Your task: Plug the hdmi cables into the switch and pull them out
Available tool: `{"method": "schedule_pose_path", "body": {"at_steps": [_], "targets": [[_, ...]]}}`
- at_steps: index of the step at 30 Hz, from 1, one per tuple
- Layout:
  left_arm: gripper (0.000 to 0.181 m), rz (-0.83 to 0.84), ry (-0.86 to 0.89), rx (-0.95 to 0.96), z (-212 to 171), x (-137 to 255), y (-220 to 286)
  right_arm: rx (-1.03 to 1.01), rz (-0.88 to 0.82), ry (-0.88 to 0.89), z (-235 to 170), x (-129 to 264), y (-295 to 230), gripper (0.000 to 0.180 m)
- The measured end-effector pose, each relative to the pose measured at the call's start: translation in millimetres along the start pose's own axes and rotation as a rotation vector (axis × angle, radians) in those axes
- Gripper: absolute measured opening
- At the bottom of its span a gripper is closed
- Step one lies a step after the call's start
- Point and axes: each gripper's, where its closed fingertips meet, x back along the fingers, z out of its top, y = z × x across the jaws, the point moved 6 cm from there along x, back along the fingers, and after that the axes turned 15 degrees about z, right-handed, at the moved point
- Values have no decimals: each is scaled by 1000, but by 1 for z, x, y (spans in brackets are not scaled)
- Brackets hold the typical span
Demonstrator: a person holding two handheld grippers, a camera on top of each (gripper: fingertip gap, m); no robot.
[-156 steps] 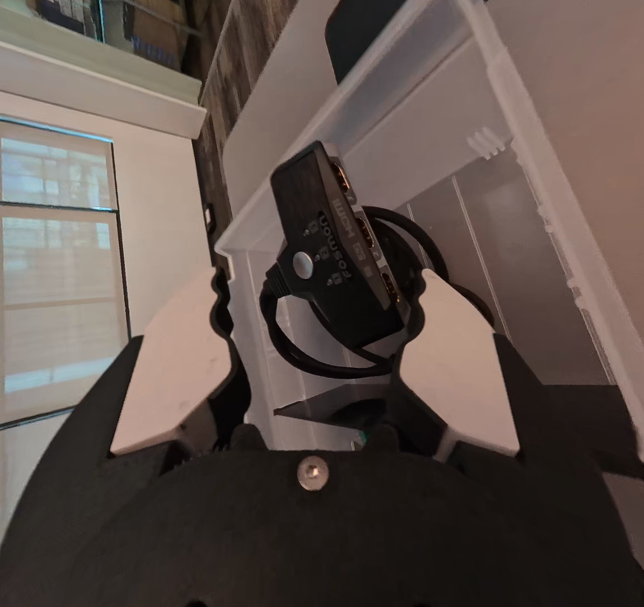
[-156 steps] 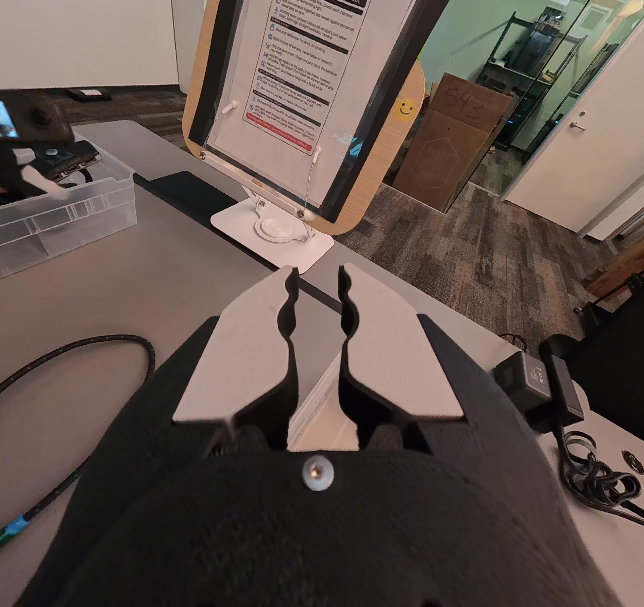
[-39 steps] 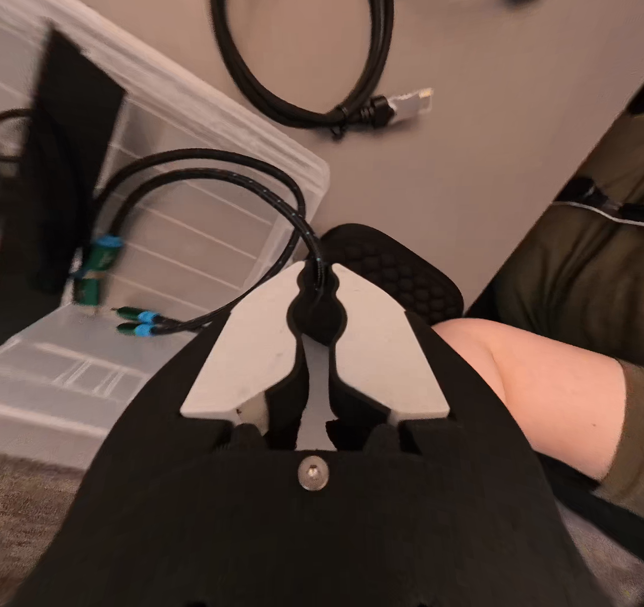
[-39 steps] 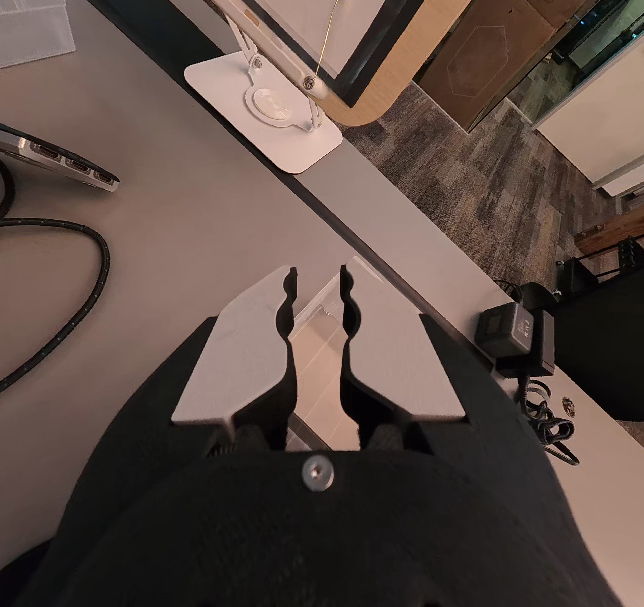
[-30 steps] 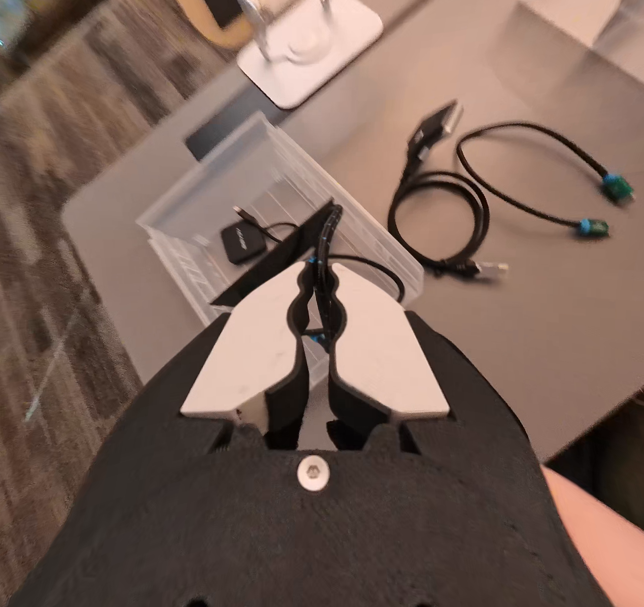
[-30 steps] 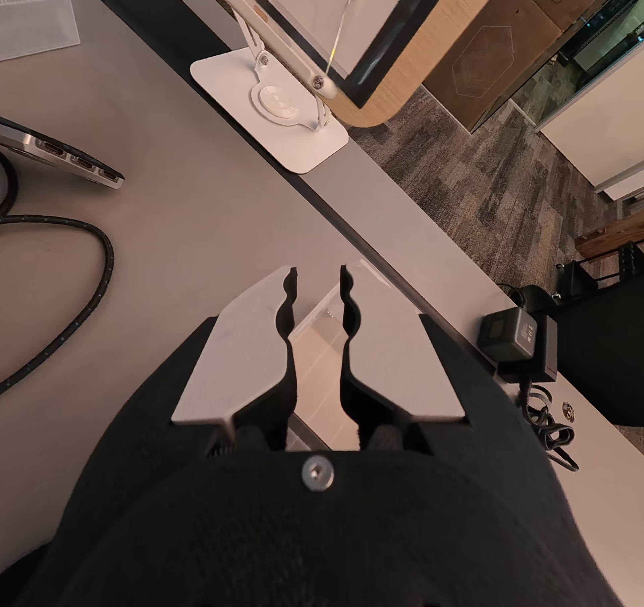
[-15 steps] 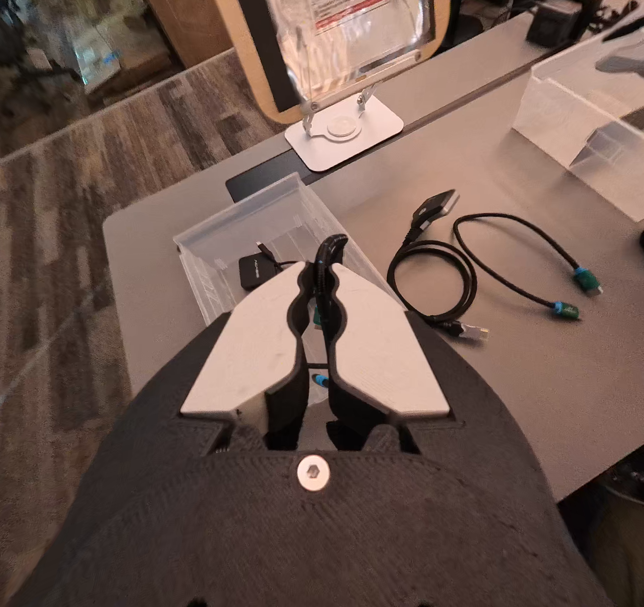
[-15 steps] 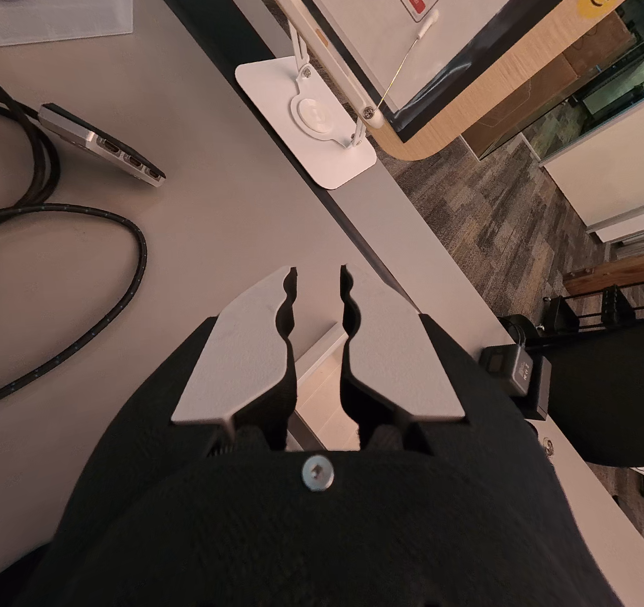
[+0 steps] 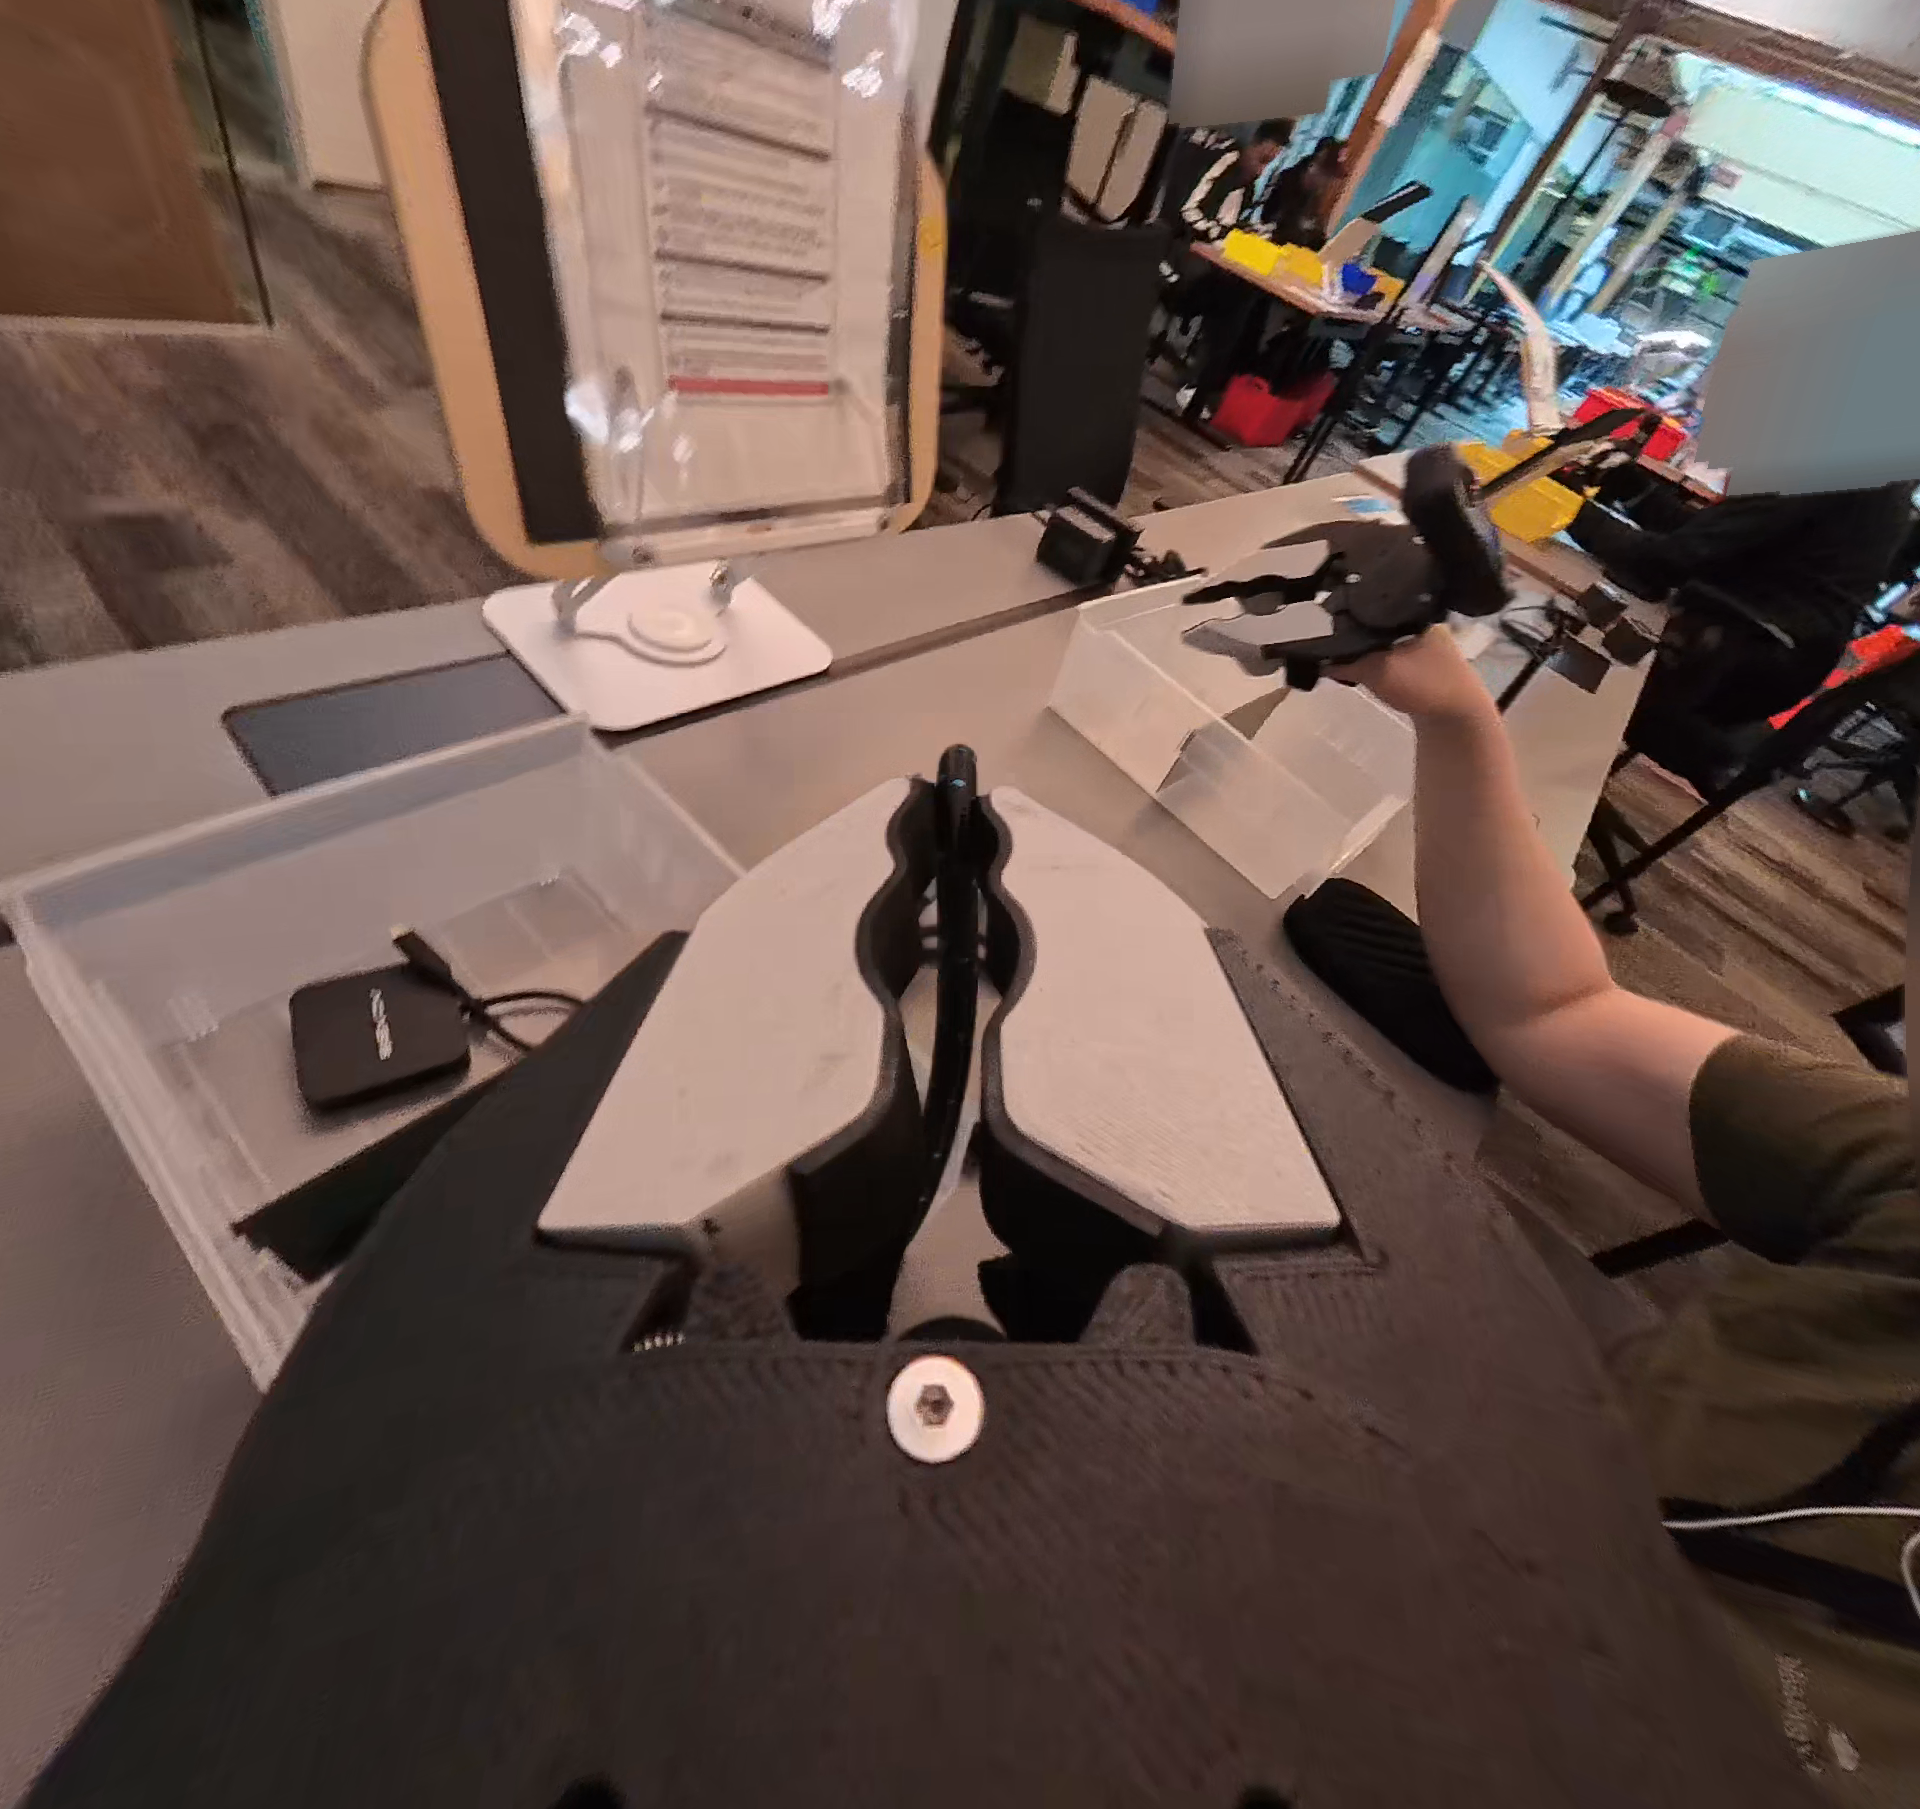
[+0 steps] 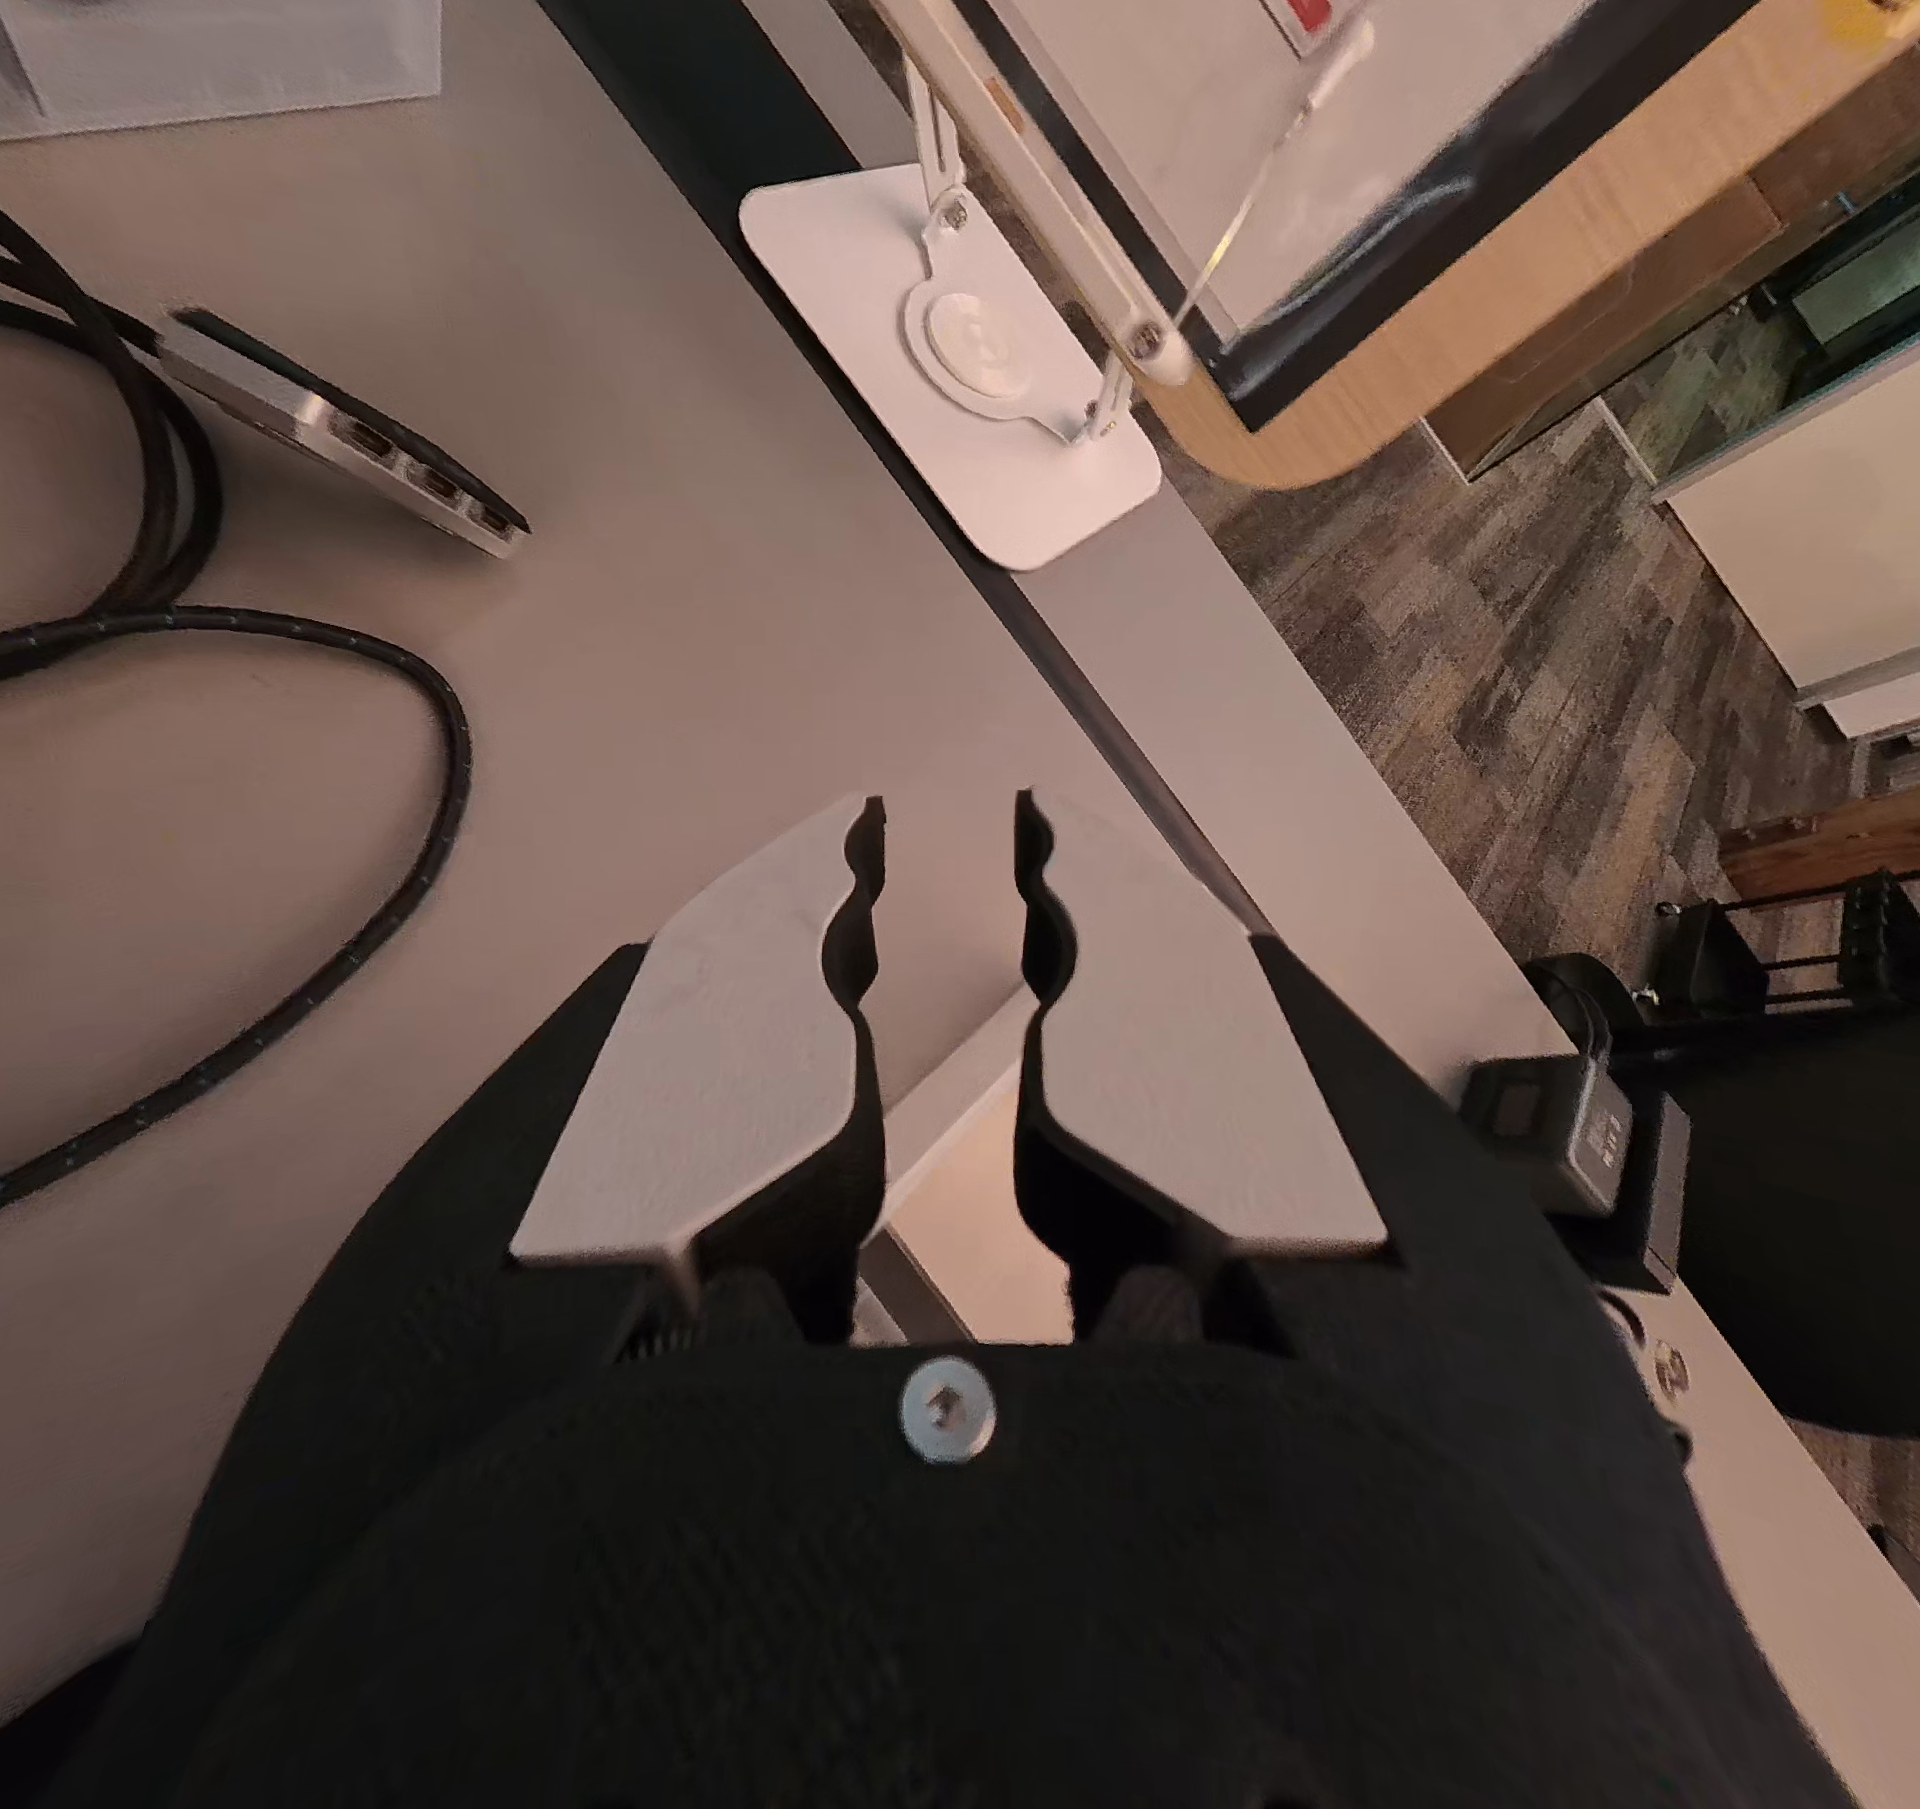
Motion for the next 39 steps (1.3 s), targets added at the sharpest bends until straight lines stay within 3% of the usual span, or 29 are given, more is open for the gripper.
{"method": "schedule_pose_path", "body": {"at_steps": [4, 8, 12, 22, 26, 31, 35, 39], "targets": [[6, -36, 27, -86, 7, -2, 31, 50, 91, 115, 27, 1, -24, 25], [7, -102, 27, -184, 9, -13, 70, 180, 455, 341, 70, 2, -89, 39], [7, -175, -5, -291, 4, -28, 109, 316, 734, 406, 89, -15, -152, 48], [7, -283, -114, -438, -17, -60, 166, 274, 850, 219, 75, -67, -181, 41], [7, -298, -119, -441, -18, -62, 169, 371, 831, 190, 68, -73, -186, 7], [7, -303, -120, -453, -20, -64, 172, 360, 847, 224, 71, -73, -188, 21], [6, -288, -125, -466, -21, -65, 173, 386, 847, 197, 68, -74, -190, 11], [7, -401, -125, -406, -23, -64, 187, 405, 857, 251, 72, -68, -191, 9]]}}
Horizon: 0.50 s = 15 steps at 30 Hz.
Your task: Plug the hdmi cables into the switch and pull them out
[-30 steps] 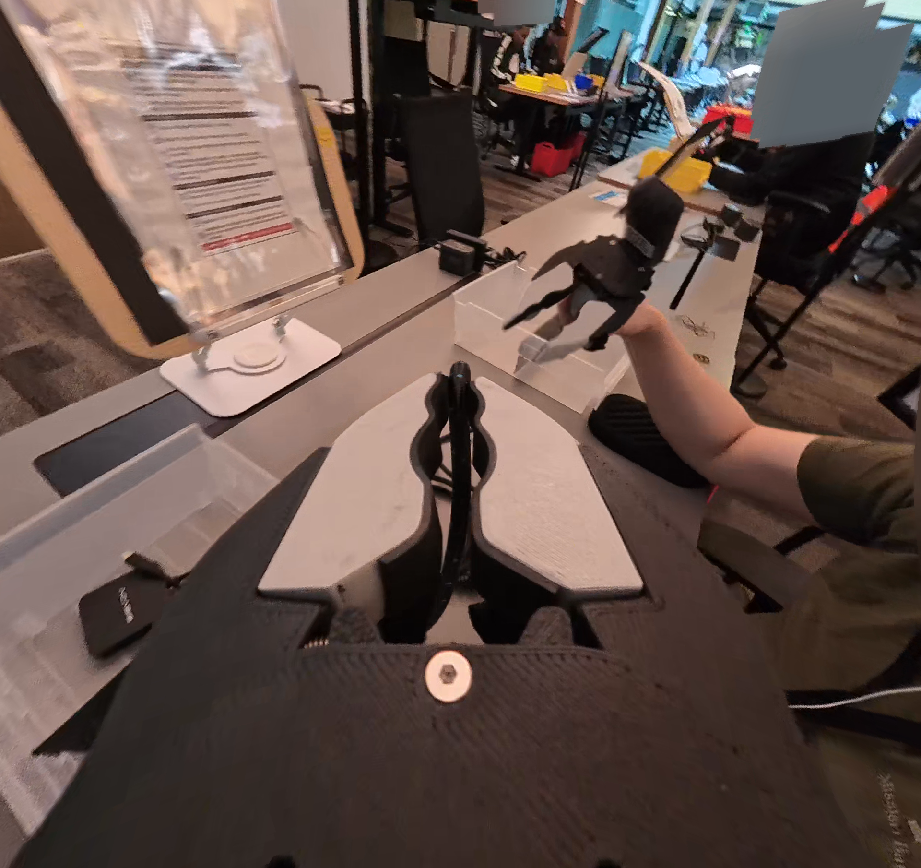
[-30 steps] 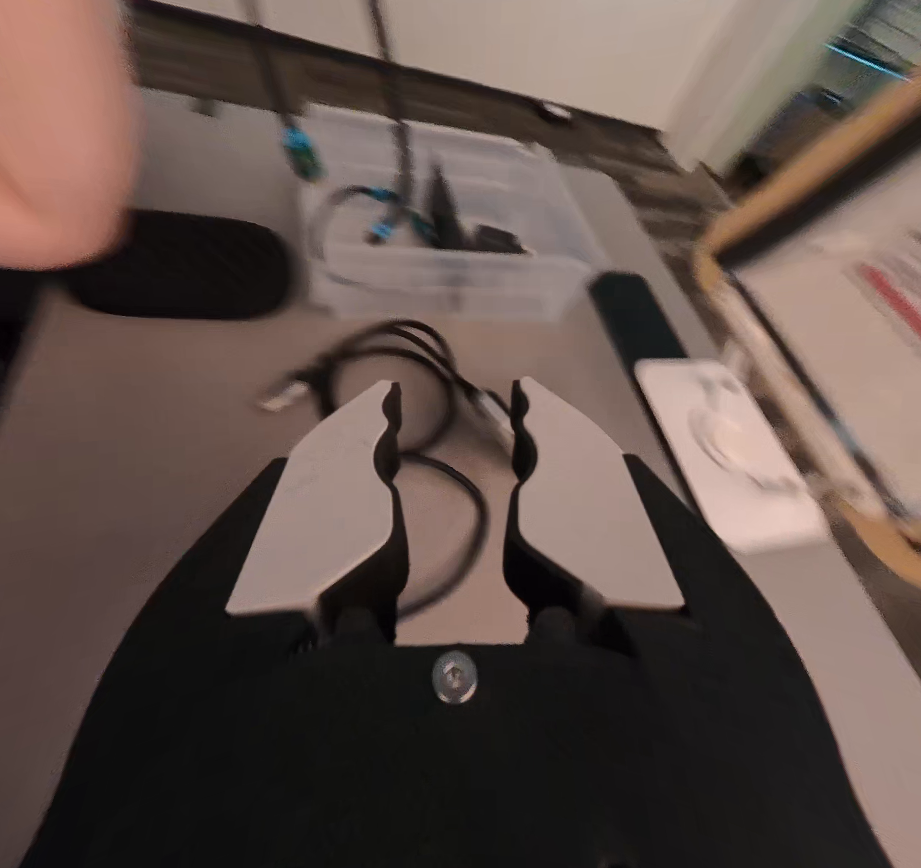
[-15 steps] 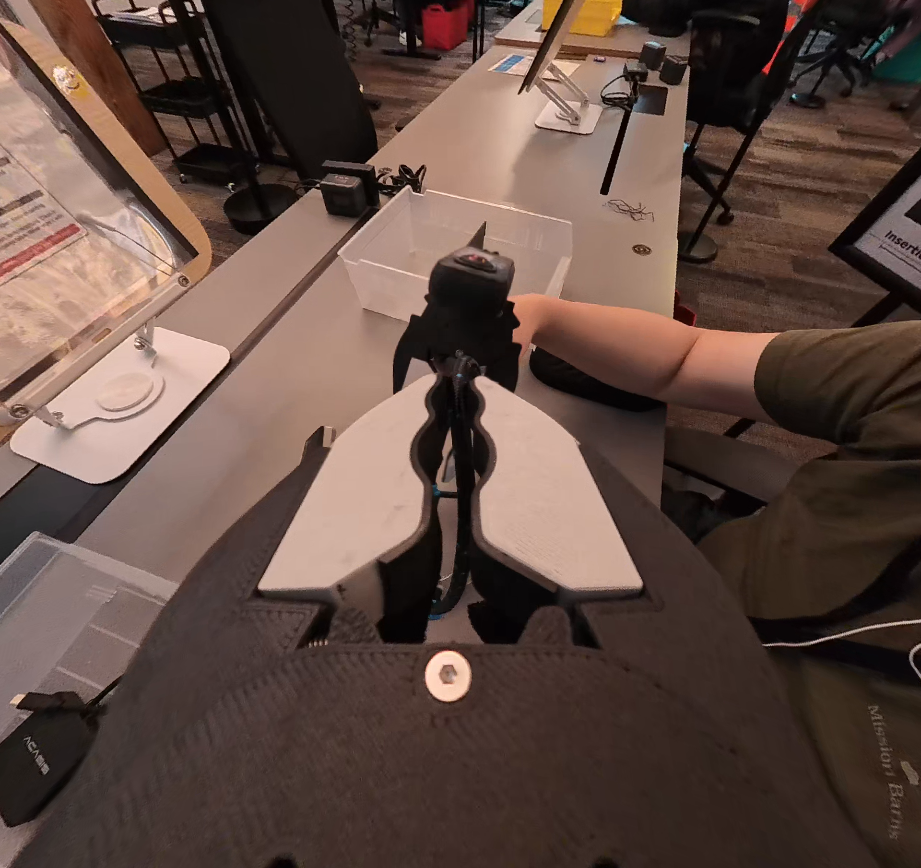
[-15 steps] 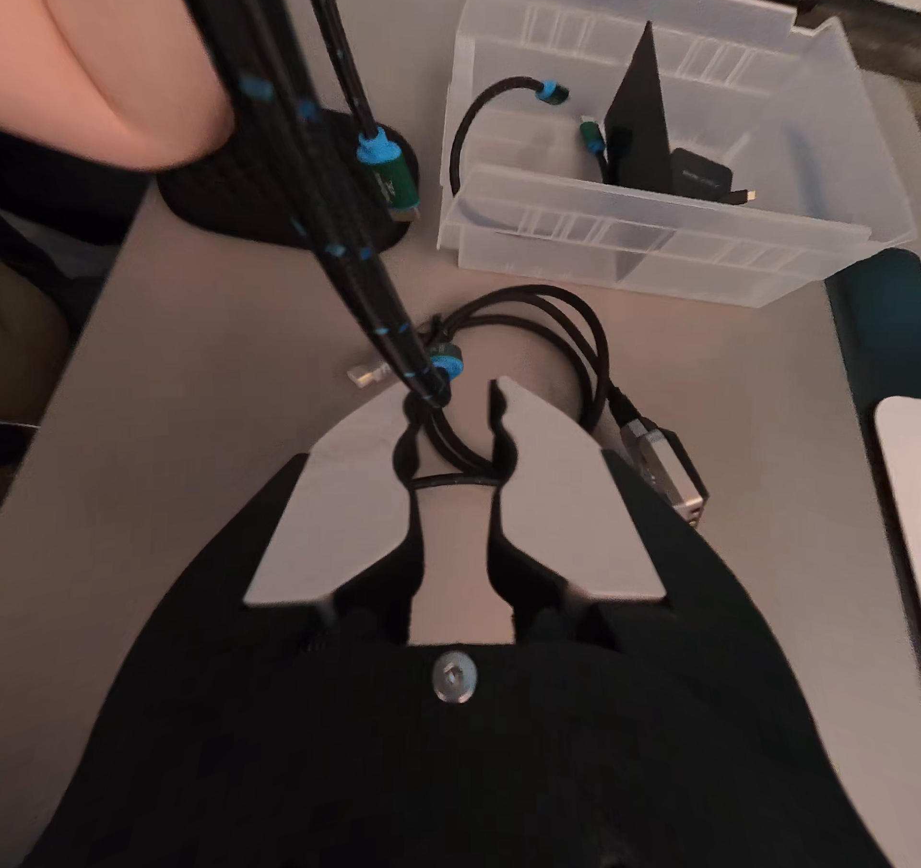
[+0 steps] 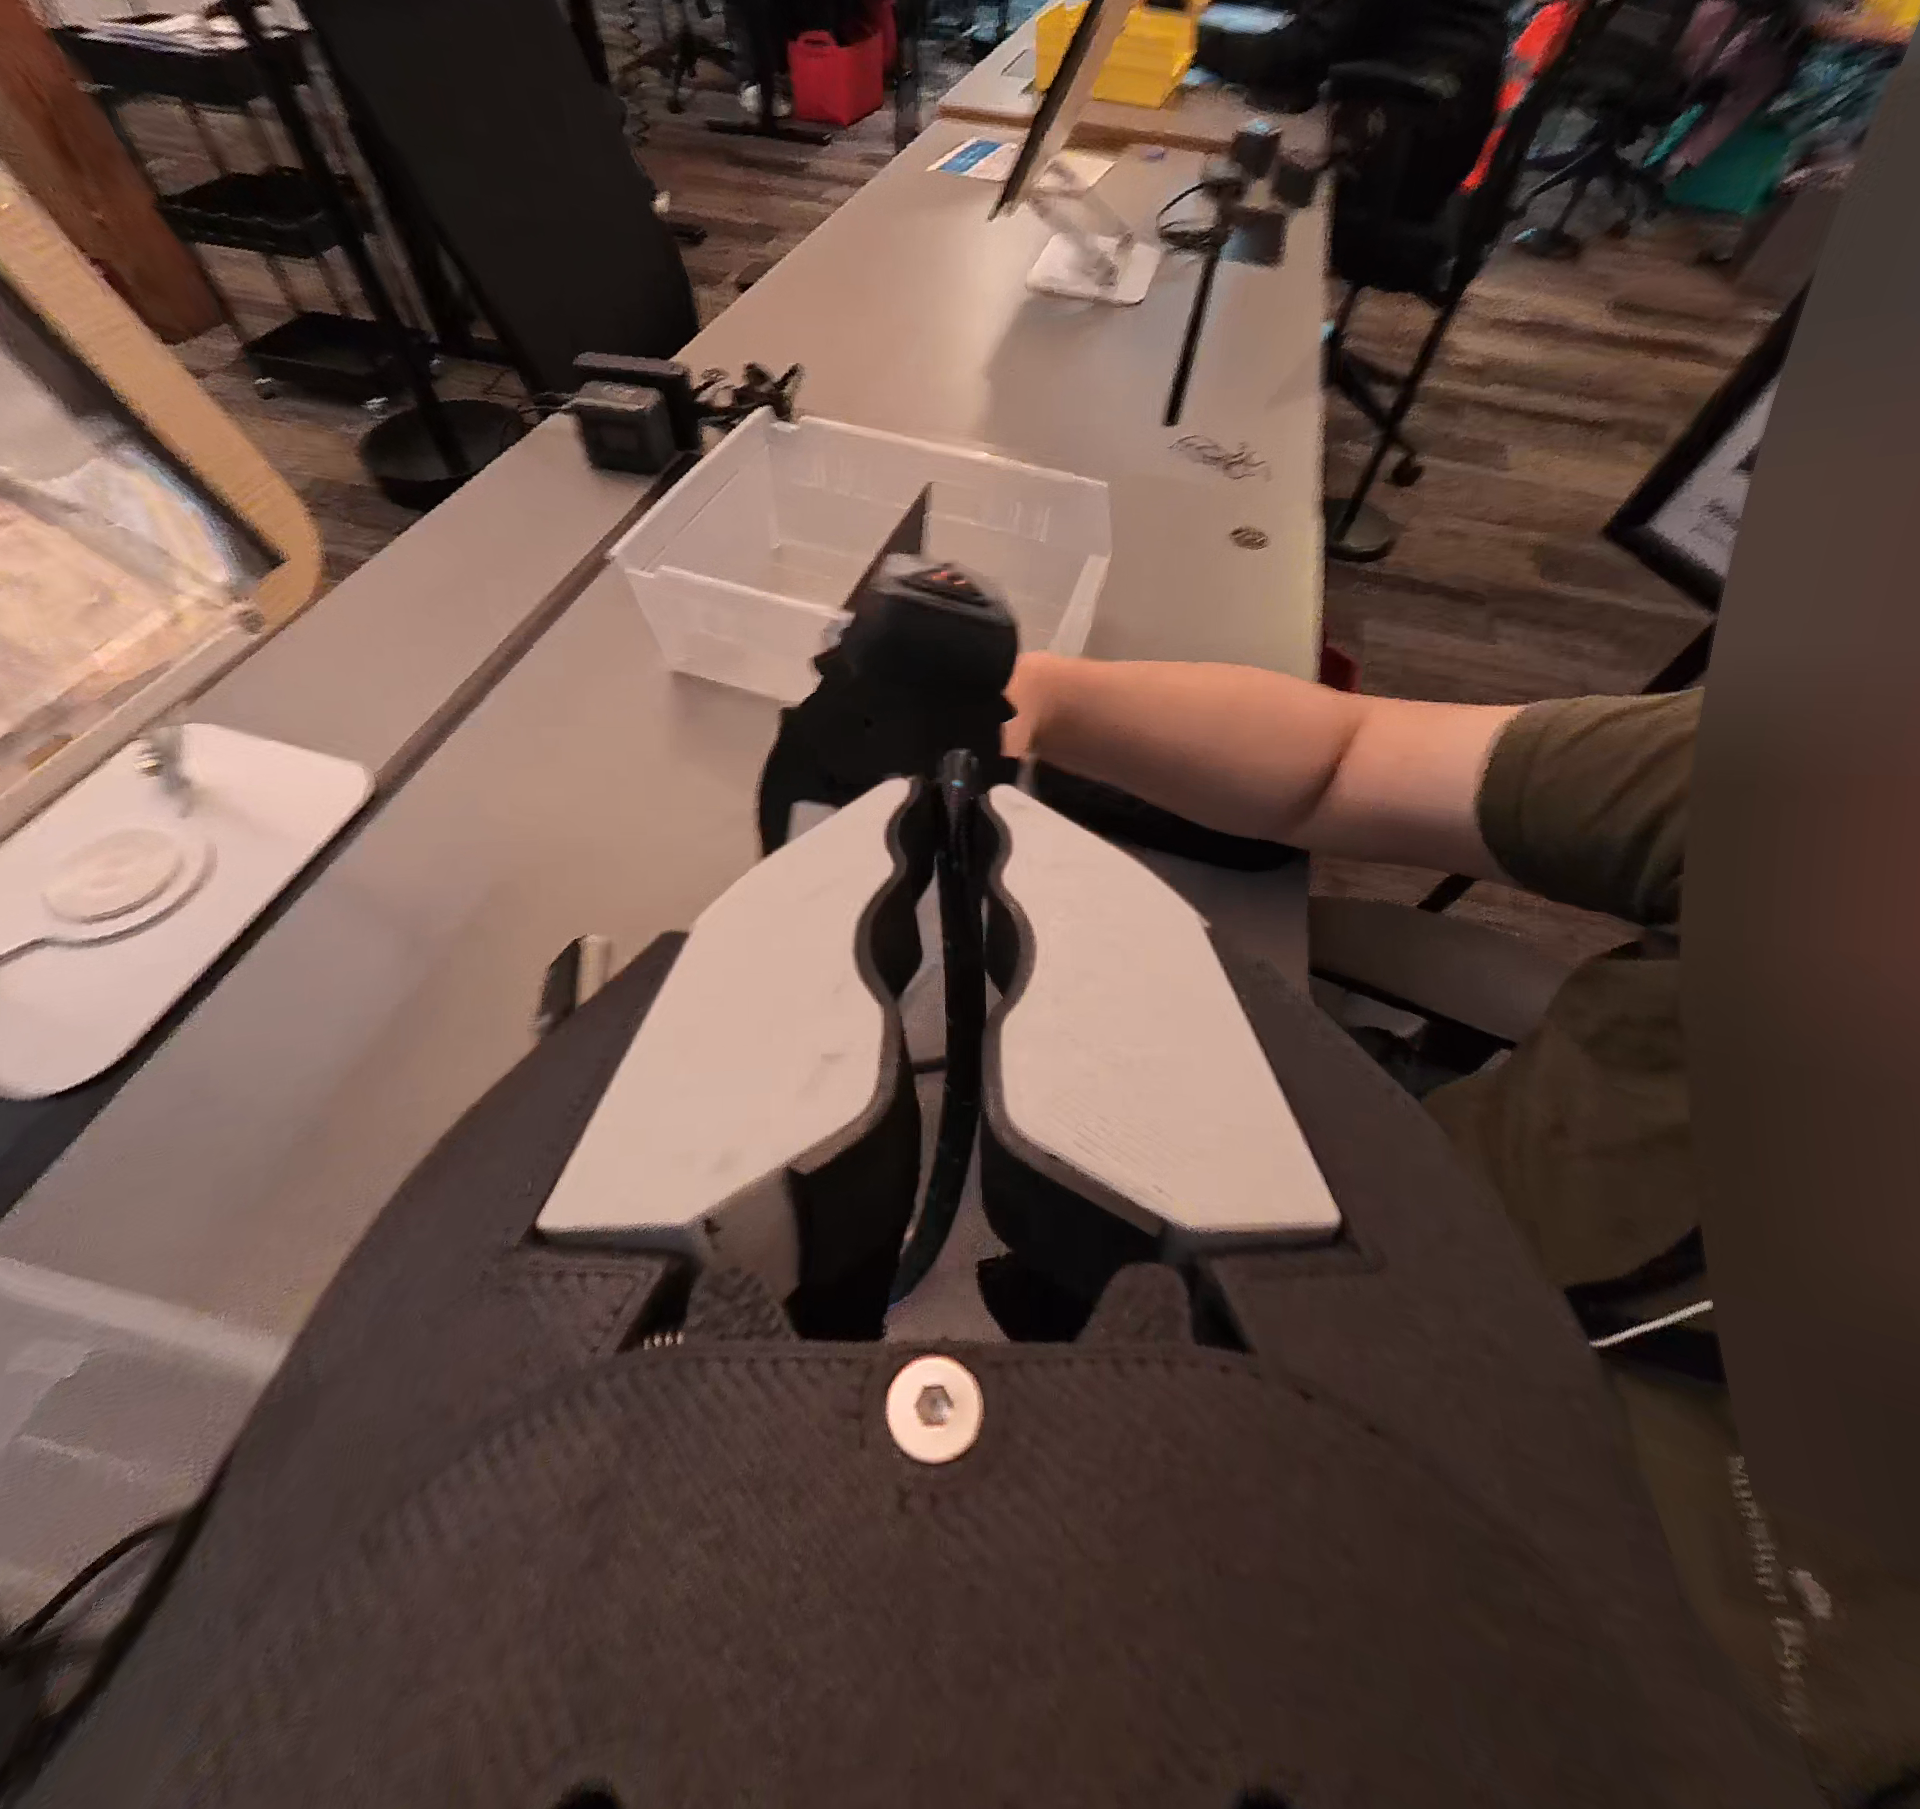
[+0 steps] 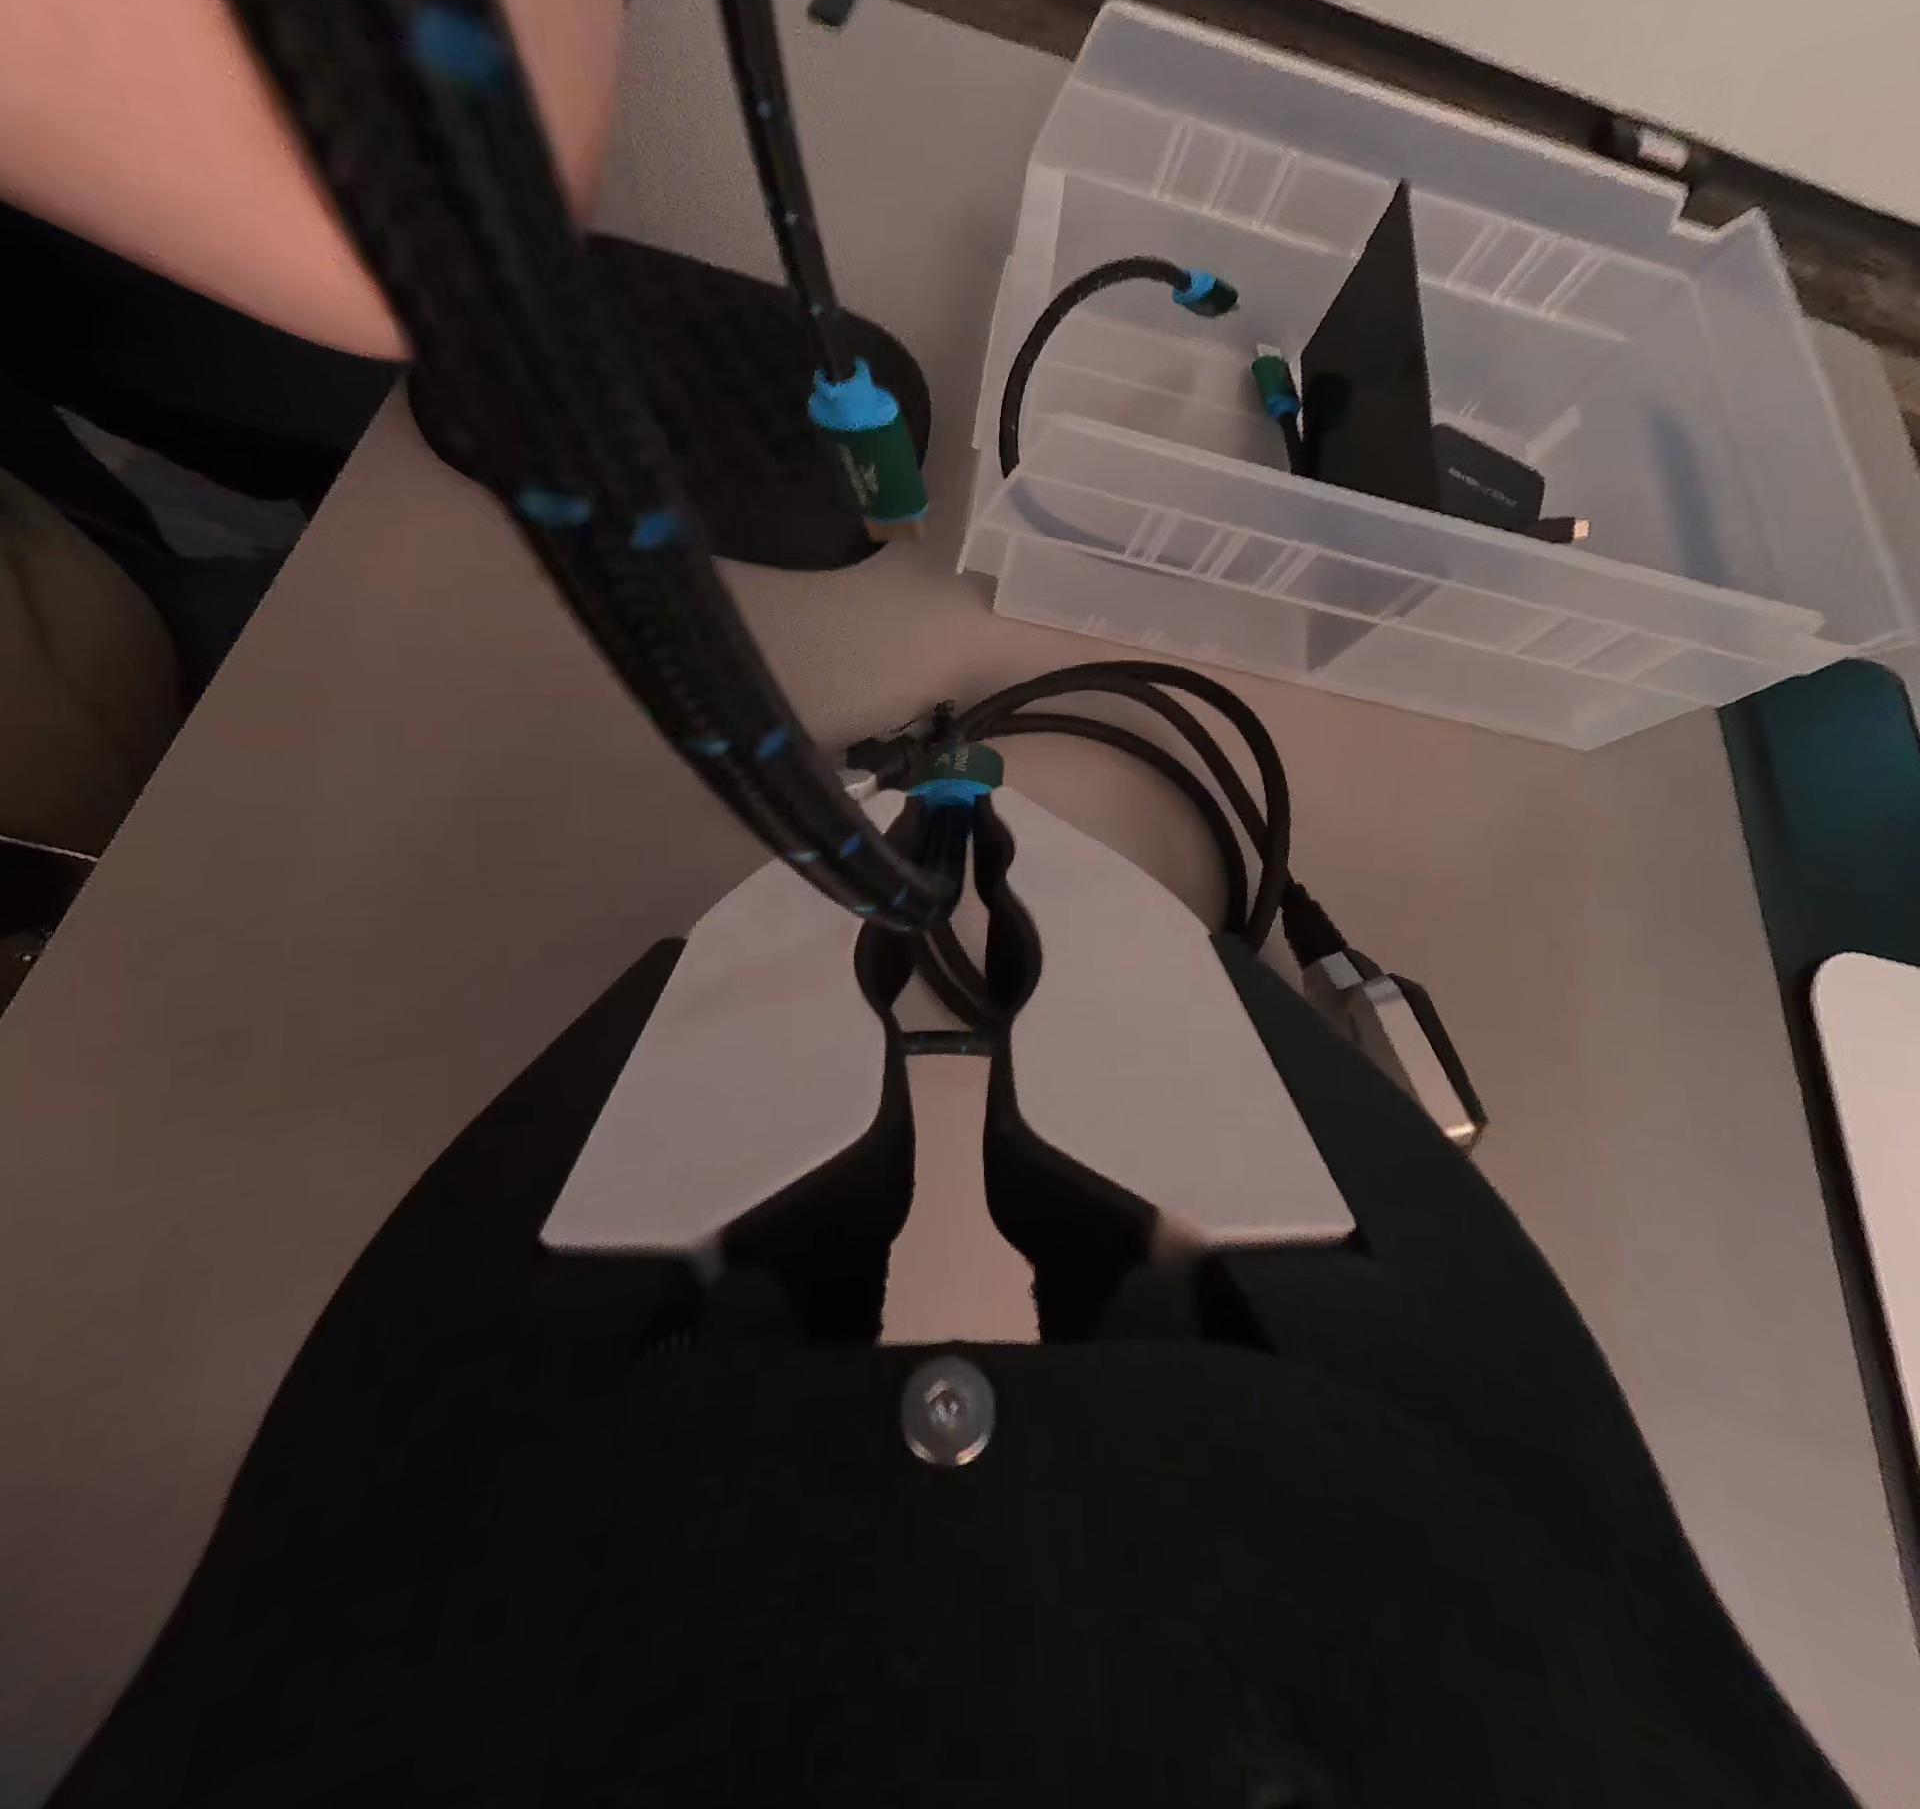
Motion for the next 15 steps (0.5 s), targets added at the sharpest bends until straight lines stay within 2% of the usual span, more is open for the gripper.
{"method": "schedule_pose_path", "body": {"at_steps": [2, 3, 5, 8, 12, 15], "targets": [[15, -92, 33, 42, 3, -4, 11, 34, -30, 56, 3, 8, 2, 8], [32, -131, 37, 47, 4, -7, 16, 53, -41, 96, 6, 13, 2, 8], [55, -165, 12, 16, 2, -14, 22, 85, -55, 164, 9, 23, 2, 8], [89, -86, 24, -38, 2, -17, 16, 107, -58, 262, 14, 40, -1, 8], [85, -24, 149, -23, 8, -9, 1, 112, -47, 409, 22, 65, -5, 8], [83, -47, 247, 53, 14, -2, -7, 122, -44, 522, 26, 86, -9, 7]]}}
